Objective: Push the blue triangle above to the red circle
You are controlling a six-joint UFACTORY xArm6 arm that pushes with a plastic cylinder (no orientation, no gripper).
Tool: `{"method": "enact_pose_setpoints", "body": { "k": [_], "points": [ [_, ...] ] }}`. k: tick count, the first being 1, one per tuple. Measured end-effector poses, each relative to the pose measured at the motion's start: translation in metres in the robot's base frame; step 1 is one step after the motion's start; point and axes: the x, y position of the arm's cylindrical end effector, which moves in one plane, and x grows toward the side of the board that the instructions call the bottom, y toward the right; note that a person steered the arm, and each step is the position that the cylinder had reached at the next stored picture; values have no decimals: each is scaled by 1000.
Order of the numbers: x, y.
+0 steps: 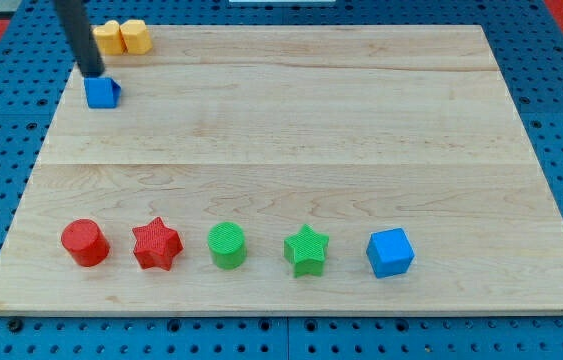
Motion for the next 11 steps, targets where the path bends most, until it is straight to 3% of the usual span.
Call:
{"method": "enact_pose_setpoints", "body": {
  "k": [1,2,4,6,9,11],
  "points": [
    [8,-30],
    [30,12],
    [-3,35],
    [61,39],
    [75,65],
    [122,67]
  ]
}}
